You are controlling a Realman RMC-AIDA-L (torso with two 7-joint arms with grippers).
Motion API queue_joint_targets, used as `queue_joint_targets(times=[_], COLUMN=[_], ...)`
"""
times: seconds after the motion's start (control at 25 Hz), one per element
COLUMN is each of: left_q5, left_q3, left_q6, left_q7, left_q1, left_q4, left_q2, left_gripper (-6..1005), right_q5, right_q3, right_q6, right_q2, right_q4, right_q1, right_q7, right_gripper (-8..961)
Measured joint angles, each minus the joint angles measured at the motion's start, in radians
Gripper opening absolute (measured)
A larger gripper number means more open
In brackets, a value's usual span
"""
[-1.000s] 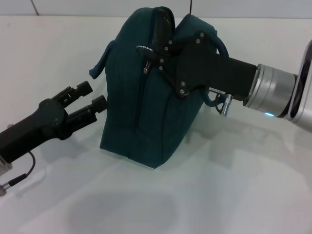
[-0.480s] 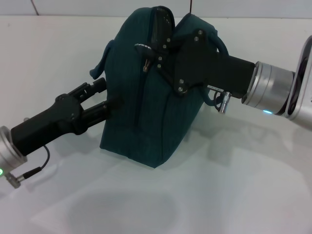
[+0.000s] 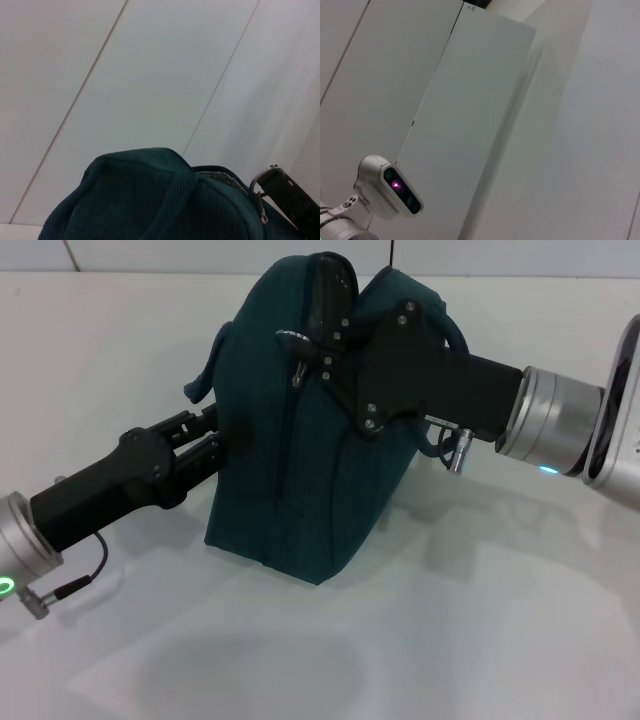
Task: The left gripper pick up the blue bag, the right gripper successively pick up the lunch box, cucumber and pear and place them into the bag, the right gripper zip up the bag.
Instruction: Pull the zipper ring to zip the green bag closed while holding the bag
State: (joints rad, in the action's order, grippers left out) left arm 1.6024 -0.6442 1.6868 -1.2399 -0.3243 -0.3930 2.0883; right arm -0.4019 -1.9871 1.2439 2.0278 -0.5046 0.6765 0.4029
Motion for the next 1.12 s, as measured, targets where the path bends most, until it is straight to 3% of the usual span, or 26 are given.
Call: queue_joint_targets(times=[0.4,0.72,1.12], left_q5=[0.002,0.003,0.011], left_q3=[-0.003,-0.041,-0.086], left_q6=[-0.003,-0.004,0.002], left_q7=[0.017,0.033,0.057], left_q1=[-0.001,-0.003,-0.002], left_q4=[0.009,0.018,0.019], left_q2=[0.001,-0.001,-0.003], left_gripper=[318,74,59], right_q5=[0.000,0.008,0.013], right_q3=[0.003,0.005,0.045], right_q6=[0.005,0.021,0.043], right_q2=[0.000,0.000,-0.008], right_q4=[0.000,-0.009,-0.004], right_q1=[-0.010,-0.032,-0.036], right_q7=[0.000,0.013,0.165], right_gripper=[11,12,12])
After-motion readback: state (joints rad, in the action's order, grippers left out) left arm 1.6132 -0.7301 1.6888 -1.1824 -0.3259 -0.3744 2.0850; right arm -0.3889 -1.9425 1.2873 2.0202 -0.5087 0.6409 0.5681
